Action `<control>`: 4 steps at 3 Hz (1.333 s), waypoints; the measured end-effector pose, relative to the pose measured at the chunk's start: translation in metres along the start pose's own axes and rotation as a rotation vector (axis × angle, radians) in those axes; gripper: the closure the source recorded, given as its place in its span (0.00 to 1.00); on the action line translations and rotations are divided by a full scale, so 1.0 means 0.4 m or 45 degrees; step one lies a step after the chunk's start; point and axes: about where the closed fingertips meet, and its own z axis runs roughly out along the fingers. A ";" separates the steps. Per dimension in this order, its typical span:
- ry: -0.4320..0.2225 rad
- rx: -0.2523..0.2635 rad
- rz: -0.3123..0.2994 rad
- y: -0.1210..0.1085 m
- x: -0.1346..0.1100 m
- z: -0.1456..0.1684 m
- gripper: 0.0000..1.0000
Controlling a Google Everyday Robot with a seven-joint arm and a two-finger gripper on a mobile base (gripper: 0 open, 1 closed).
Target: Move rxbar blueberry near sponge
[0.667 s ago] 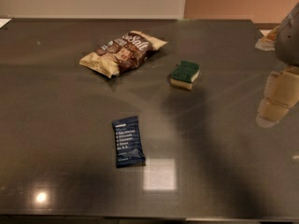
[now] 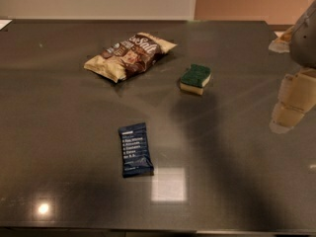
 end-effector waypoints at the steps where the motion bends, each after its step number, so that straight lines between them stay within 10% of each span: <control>1: -0.045 -0.071 -0.058 0.014 -0.061 0.037 0.00; 4: -0.244 -0.295 -0.290 0.156 -0.269 0.186 0.00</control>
Offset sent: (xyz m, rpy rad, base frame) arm -0.0069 0.1078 -0.0530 0.1182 0.1471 0.2623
